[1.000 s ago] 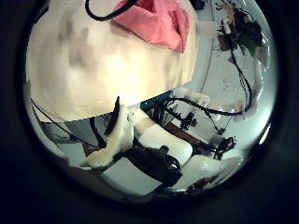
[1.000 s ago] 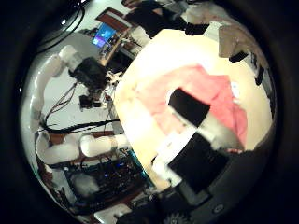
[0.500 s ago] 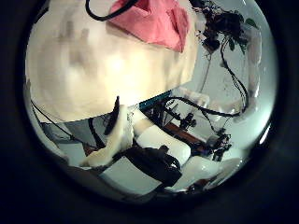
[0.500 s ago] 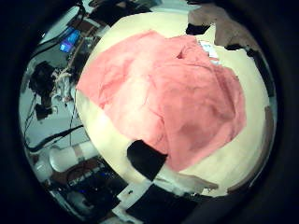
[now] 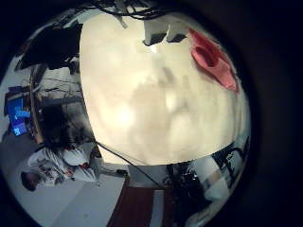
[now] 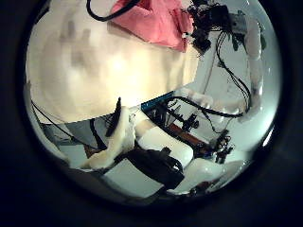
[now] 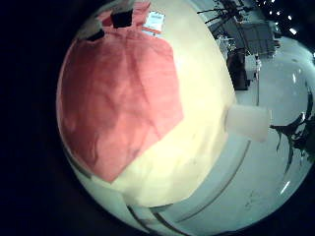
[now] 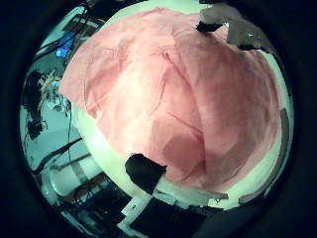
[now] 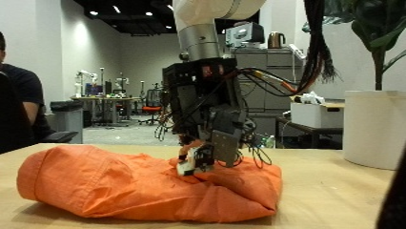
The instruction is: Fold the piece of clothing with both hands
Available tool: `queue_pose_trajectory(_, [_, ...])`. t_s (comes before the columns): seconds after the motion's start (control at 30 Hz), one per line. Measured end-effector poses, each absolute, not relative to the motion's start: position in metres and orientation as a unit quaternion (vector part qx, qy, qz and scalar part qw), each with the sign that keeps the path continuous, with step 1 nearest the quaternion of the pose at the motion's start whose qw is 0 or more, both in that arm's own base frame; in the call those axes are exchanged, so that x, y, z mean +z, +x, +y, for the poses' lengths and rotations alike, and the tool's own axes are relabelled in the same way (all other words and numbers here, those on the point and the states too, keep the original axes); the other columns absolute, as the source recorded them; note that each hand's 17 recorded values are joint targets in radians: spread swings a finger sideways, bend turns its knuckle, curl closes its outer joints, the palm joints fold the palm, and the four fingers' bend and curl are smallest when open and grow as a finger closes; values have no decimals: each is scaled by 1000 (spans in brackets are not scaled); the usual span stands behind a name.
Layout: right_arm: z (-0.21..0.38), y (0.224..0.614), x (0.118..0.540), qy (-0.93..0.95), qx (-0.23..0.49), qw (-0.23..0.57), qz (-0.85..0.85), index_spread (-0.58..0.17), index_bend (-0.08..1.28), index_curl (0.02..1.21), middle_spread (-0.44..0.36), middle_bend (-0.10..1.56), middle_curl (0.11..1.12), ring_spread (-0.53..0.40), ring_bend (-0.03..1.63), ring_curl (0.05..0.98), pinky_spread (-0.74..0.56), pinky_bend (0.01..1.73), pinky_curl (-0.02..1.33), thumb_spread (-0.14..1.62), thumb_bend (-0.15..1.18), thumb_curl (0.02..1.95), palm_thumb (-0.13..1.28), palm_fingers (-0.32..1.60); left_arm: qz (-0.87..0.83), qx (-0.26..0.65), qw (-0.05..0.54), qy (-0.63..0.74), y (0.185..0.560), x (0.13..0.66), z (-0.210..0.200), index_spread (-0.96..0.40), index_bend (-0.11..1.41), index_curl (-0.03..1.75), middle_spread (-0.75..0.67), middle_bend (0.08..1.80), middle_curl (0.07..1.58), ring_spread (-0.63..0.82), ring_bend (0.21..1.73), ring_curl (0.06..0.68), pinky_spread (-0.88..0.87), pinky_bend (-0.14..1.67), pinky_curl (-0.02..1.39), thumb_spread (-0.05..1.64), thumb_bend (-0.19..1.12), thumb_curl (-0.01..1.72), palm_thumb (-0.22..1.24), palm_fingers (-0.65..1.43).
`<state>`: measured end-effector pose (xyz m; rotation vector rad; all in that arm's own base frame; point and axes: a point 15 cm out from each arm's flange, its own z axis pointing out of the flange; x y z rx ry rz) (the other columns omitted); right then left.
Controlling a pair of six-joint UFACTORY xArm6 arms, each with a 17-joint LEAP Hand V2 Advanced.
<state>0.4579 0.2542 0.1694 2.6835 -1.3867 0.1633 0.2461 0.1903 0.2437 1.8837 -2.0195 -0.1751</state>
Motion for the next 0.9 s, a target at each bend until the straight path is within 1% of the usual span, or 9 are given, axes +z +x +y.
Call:
queue_pose_trajectory(0.17, [251, 458, 164, 886, 55, 67, -455, -243, 518, 597, -32, 854, 563, -196, 1022, 448, -142, 483, 584, 972, 5, 315, 269, 736, -718, -61, 184, 669, 247, 245, 189, 167, 135, 197, 450, 184, 261, 606, 384, 230, 547, 265, 321, 1193, -17, 295, 491, -70])
queue_pose_trajectory(0.23, [250, 458, 164, 888, 61, 71, -451, -272, 521, 592, -66, 880, 569, -229, 1030, 442, -263, 574, 583, 1026, 49, 341, 425, 990, -718, -61, 184, 668, 248, 245, 189, 167, 134, 197, 447, 183, 261, 606, 383, 230, 547, 267, 322, 1190, -16, 298, 495, -69])
queue_pose_trajectory(0.27, [249, 458, 164, 887, 61, 73, -451, -272, 521, 592, -66, 880, 569, -229, 1030, 442, -263, 574, 583, 1026, 49, 341, 425, 990, -718, -61, 184, 669, 247, 245, 189, 167, 134, 197, 446, 183, 262, 606, 383, 230, 547, 267, 322, 1189, -16, 299, 496, -69])
queue_pose_trajectory(0.33, [247, 459, 164, 887, 61, 74, -451, -292, 574, 625, -96, 883, 576, -249, 1038, 458, -407, 671, 606, 1047, 99, 380, 597, 1176, -718, -61, 184, 668, 247, 244, 188, 167, 135, 196, 444, 183, 262, 606, 383, 230, 547, 268, 322, 1188, -16, 300, 496, -69])
queue_pose_trajectory(0.43, [248, 459, 166, 888, 63, 70, -451, -302, 670, 669, -112, 948, 598, -247, 1077, 481, -462, 718, 628, 1047, 140, 419, 738, 1312, -719, -60, 185, 667, 248, 244, 187, 167, 135, 196, 443, 183, 262, 606, 383, 230, 547, 268, 322, 1190, -18, 299, 493, -69])
queue_pose_trajectory(0.53, [245, 464, 181, 886, 71, 53, -455, -301, 777, 715, -119, 1045, 633, -235, 1130, 508, -476, 814, 658, 1073, 154, 448, 841, 1332, -719, -60, 186, 667, 248, 243, 187, 167, 137, 197, 442, 185, 264, 606, 380, 230, 547, 265, 321, 1188, -16, 300, 496, -65])
queue_pose_trajectory(0.63, [237, 470, 194, 883, 78, 40, -462, -294, 846, 746, -114, 1104, 654, -227, 1167, 528, -467, 889, 683, 1099, 160, 463, 895, 1304, -719, -60, 187, 667, 247, 242, 185, 167, 137, 198, 439, 184, 265, 606, 378, 230, 547, 264, 321, 1188, -17, 301, 496, -65])
queue_pose_trajectory(0.7, [234, 471, 199, 883, 80, 38, -462, -288, 903, 774, -115, 1154, 675, -221, 1218, 555, -444, 973, 710, 1116, 212, 502, 1010, 1288, -720, -59, 187, 665, 248, 242, 184, 167, 136, 198, 438, 188, 268, 606, 377, 230, 547, 260, 319, 1187, -17, 302, 497, -63])
queue_pose_trajectory(0.9, [228, 467, 213, 888, 81, 30, -451, -277, 978, 813, -115, 1234, 710, -210, 1298, 603, -392, 1098, 754, 1122, 236, 568, 1108, 1205, -721, -59, 186, 665, 248, 243, 183, 167, 137, 199, 432, 188, 272, 607, 374, 229, 547, 260, 320, 1187, -17, 302, 497, -60])
